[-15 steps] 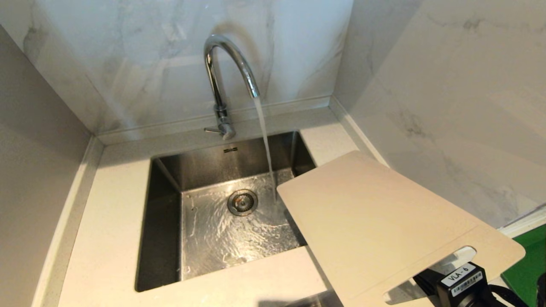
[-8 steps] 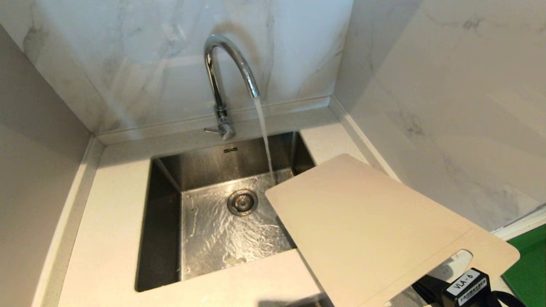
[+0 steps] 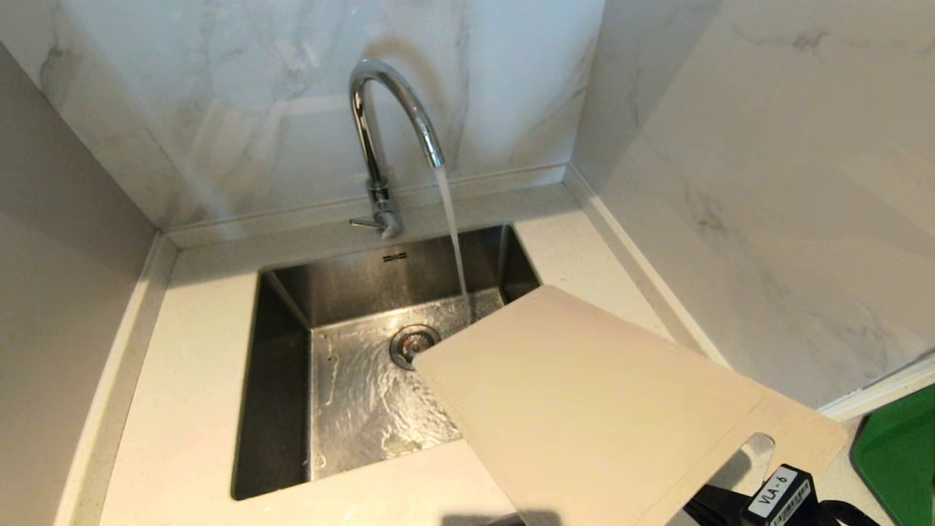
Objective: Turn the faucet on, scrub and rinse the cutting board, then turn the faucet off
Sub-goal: Pick up the cutting board
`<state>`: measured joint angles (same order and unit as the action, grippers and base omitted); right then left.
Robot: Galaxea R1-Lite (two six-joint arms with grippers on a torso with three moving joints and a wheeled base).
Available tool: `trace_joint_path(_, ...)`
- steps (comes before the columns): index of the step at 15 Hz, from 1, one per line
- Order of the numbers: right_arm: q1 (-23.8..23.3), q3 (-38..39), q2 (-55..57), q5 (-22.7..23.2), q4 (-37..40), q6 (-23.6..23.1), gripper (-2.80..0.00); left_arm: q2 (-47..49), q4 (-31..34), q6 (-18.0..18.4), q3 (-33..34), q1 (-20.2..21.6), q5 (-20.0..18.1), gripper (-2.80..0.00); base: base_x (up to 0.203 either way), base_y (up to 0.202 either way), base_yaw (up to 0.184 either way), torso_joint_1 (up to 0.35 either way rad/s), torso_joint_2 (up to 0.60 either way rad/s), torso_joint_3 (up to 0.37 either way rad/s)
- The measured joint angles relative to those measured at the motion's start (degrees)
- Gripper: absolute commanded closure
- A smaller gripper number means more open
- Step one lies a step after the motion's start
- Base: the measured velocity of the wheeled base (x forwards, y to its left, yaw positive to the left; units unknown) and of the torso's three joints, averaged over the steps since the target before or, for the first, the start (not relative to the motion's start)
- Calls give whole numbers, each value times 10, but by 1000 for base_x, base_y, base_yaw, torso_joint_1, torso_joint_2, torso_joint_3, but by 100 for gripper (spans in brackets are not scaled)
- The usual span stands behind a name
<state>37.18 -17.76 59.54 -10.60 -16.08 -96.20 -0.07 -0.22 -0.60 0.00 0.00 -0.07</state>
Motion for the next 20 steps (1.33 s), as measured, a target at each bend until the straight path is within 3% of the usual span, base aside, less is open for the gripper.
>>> trace_joint_path(3,0,-8,3,9,7,-9,0,0,0,0,0,0,0,0,0,0,0,0,0,0)
trace_joint_path(8,0,-41,16,66,3,-110,0,0,0,0,0,0,0,0,0,0,0,0,0,0)
trace_joint_path(11,-8,-54,23,105,3,-144,0,0,0,0,0,0,0,0,0,0,0,0,0,0)
trace_joint_path(13,-24,-59,31,137,3,-159,0,0,0,1,0,0,0,0,0,0,0,0,0,0)
trace_joint_path(20,-50,-76,73,179,0,-180,0,0,0,0,0,0,0,0,0,0,0,0,0,0)
